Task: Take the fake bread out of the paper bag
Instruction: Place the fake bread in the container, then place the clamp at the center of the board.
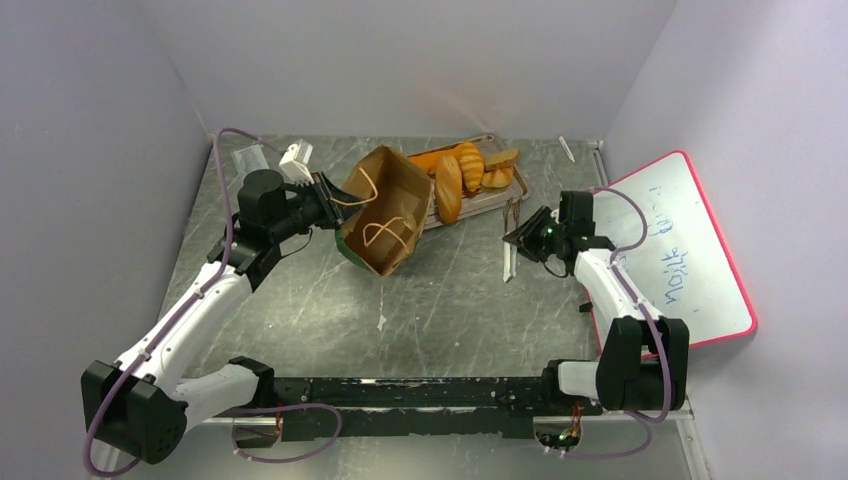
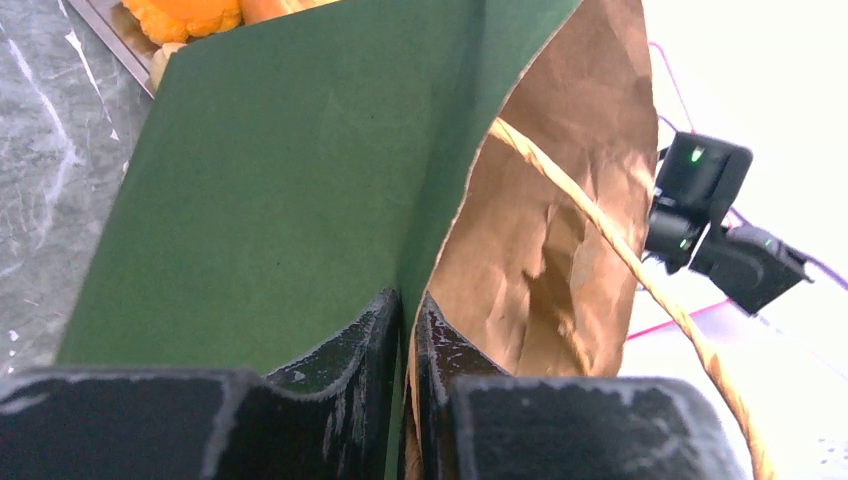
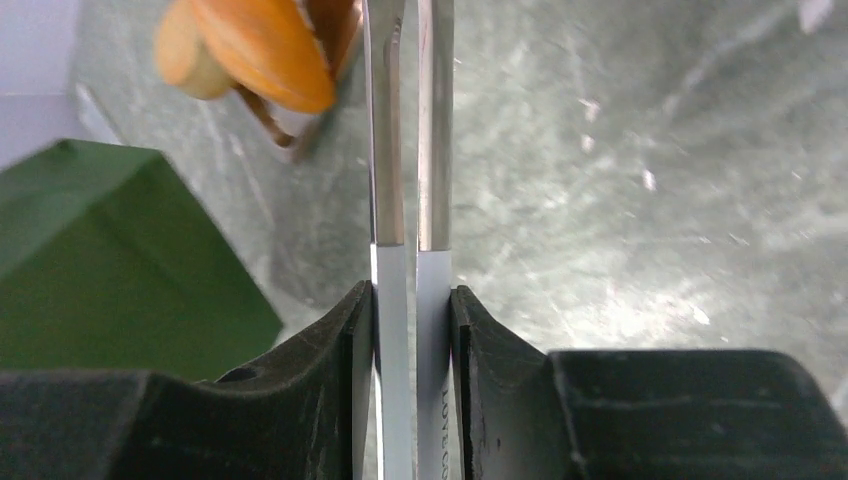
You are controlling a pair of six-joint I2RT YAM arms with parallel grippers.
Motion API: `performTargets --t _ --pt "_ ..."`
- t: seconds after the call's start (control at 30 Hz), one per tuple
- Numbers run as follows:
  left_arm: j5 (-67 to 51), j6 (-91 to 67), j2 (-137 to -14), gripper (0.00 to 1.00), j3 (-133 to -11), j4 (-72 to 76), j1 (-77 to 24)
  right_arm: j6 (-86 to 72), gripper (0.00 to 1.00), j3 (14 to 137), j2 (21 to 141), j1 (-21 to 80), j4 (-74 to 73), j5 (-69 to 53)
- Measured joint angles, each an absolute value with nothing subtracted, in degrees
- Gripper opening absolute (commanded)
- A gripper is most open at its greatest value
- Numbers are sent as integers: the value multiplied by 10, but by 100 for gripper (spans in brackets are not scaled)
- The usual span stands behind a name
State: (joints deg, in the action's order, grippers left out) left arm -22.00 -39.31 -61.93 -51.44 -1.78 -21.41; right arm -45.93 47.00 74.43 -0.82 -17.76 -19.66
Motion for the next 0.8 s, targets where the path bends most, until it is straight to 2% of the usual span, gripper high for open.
performTargets --t 0.43,0.67,0.8 --pt "-110 -558 -550 7 -532 -69 -213 -419 29 393 740 110 -172 -51" --pt "-76 -634 -521 7 -526 -71 -213 -413 30 370 769 130 -153 -2" --pt "-64 -664 -518 7 -516 -71 -211 -412 33 359 791 133 -139 10"
